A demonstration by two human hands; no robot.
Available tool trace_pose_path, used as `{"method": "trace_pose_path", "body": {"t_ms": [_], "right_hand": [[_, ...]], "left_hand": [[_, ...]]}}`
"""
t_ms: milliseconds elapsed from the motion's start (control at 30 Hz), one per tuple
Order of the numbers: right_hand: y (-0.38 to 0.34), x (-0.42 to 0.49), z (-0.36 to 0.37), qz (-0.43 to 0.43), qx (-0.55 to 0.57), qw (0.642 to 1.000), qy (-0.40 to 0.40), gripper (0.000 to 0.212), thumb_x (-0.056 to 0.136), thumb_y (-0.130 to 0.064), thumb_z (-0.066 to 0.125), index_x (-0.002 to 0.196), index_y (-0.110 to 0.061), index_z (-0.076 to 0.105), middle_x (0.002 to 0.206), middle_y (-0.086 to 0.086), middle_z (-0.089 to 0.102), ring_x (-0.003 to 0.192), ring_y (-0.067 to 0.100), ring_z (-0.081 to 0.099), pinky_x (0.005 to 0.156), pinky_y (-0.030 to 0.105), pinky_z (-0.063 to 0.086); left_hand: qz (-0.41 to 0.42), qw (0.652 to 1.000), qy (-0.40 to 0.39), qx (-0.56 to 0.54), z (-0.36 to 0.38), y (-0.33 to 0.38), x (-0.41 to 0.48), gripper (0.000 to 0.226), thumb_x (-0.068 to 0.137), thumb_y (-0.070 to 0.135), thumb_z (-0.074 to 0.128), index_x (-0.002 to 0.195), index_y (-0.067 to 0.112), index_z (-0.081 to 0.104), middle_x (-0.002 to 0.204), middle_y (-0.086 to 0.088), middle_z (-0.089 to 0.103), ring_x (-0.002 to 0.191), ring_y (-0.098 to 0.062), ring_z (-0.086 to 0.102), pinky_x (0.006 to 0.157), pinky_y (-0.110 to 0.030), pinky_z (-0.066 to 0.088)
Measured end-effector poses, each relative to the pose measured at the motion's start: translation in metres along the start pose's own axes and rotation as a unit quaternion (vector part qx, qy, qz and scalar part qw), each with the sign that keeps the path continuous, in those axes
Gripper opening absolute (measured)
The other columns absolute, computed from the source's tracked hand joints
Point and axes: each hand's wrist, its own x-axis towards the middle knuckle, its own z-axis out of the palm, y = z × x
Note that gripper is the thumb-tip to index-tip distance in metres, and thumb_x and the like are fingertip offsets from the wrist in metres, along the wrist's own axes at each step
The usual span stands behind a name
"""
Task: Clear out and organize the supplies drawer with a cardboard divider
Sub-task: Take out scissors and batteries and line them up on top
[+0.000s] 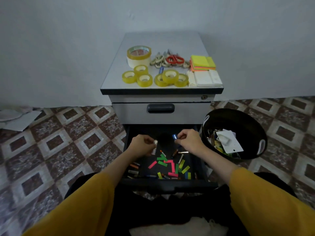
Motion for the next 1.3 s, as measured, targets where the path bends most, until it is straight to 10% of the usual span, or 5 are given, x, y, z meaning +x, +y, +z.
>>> {"method": "trace_pose_path", "body": {"t_ms": [167,400,667,833,1300], "right_hand": [[-0.051,0.013,-0.039,-0.057,0.060,0.996,0.027,0.023,0.076,-0.003,0.071,0.063,-0.016,0.058,0.060,0.000,0.058,0.053,0.008,0.054,0.052,0.018,0.044],[-0.130,0.049,-0.103,-0.130,0.135,0.979,0.083,0.019,0.076,-0.001,0.070,0.092,-0.009,0.065,0.060,0.008,0.057,0.051,0.017,0.053,0.055,0.032,0.051],[-0.160,0.097,-0.125,-0.142,0.104,0.977,0.119,0.017,0.074,-0.007,0.074,0.087,-0.014,0.066,0.066,-0.010,0.054,0.056,0.002,0.047,0.048,0.007,0.037],[-0.155,0.129,-0.127,-0.121,0.077,0.980,0.140,0.021,0.073,-0.012,0.076,0.093,-0.009,0.069,0.065,-0.010,0.049,0.064,0.010,0.050,0.056,0.015,0.037],[-0.151,0.161,-0.110,-0.098,0.007,0.985,0.140,0.018,0.075,-0.016,0.075,0.089,-0.007,0.070,0.103,0.012,0.066,0.102,0.023,0.060,0.074,0.025,0.043]], "left_hand": [[0.084,0.993,0.029,-0.071,-0.030,0.054,-0.001,0.007,0.083,0.005,0.067,0.089,0.004,0.063,0.066,-0.002,0.061,0.059,-0.011,0.060,0.053,-0.021,0.056],[0.164,0.975,0.072,-0.128,-0.095,0.140,0.016,0.010,0.083,0.002,0.067,0.086,0.009,0.061,0.065,-0.008,0.062,0.048,-0.006,0.060,0.061,-0.021,0.057],[0.191,0.969,0.157,0.004,-0.130,0.188,0.071,0.015,0.076,0.007,0.069,0.088,0.015,0.067,0.078,-0.001,0.065,0.050,-0.009,0.061,0.063,-0.023,0.054],[0.188,0.959,0.175,0.124,-0.135,0.202,0.105,0.011,0.073,0.017,0.069,0.083,0.021,0.068,0.084,-0.005,0.072,0.065,-0.007,0.059,0.081,-0.029,0.055],[0.145,0.946,0.102,0.270,-0.122,0.205,0.143,0.008,0.075,0.014,0.068,0.082,0.012,0.072,0.070,-0.002,0.071,0.039,0.001,0.055,0.057,-0.016,0.049]]}}
